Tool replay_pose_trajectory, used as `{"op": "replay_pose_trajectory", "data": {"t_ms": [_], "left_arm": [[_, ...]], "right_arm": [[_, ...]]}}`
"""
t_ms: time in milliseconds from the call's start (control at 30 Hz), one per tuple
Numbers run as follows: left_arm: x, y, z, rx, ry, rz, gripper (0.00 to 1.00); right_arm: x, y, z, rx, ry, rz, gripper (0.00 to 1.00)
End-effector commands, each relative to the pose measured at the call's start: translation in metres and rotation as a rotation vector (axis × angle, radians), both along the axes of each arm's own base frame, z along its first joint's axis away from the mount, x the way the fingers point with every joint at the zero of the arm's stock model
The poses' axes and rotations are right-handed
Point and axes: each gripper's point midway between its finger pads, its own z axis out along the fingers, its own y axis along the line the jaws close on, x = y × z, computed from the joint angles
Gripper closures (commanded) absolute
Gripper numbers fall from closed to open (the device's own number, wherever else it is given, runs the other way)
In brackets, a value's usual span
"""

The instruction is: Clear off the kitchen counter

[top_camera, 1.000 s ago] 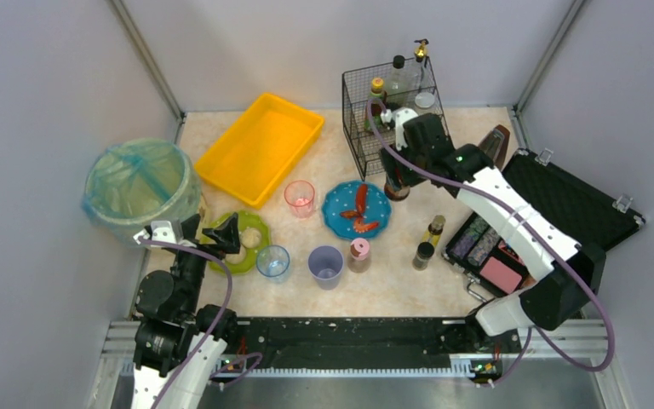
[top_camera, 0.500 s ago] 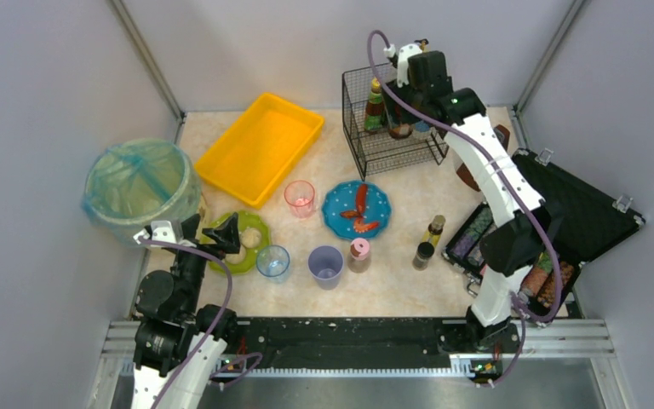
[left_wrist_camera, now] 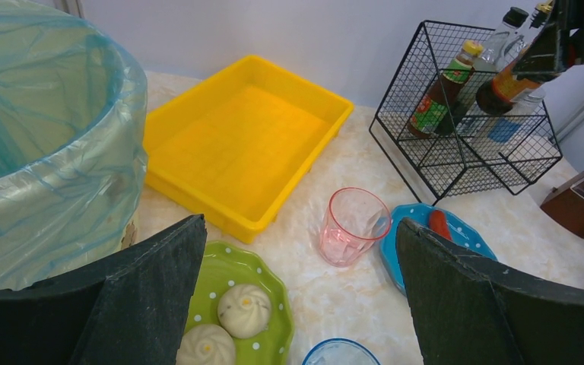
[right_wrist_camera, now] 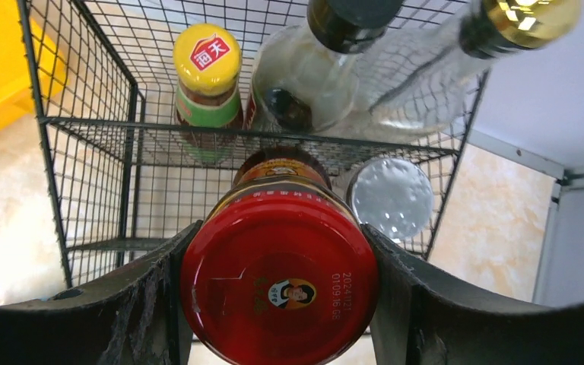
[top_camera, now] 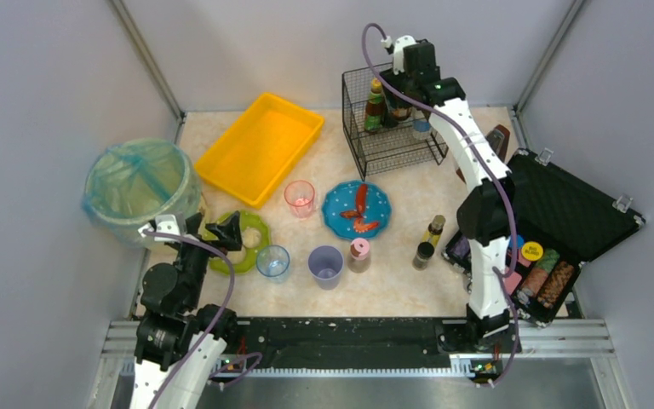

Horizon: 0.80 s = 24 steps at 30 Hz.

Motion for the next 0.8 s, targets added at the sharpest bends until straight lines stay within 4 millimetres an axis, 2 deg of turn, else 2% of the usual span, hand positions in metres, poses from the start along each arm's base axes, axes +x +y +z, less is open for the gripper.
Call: {"op": "replay_pose_trajectory", "data": {"t_ms": [0,233,467,633,767], "left_arm": [[0.004,0.001,0.007,0.001,-0.015,0.008,0.01],[0.005,0.0,0.005,0.005,-0.007,0.006,0.01],[0.004,0.0,0.006,0.003,-0.012,0.007,0.01],[0.003,0.001,0.006,0.002,-0.017,0.009,0.01],[0.003,0.001,0.007,0.001,-0.019,0.009,0.01]], "right_arm": [[0.034,0.008,0.054,0.069,-0.219,0.02,1.0],[0.048,0.01,0.003,0.059,-0.134,0.015,1.0],[0.058,0.005,-0.033,0.064,-0.074,-0.019,1.0],[0.065,0.001,-0.055,0.07,-0.042,-0.041,0.92],[0.069,-0.007,-0.07,0.087,-0.016,-0.069,0.8]]}}
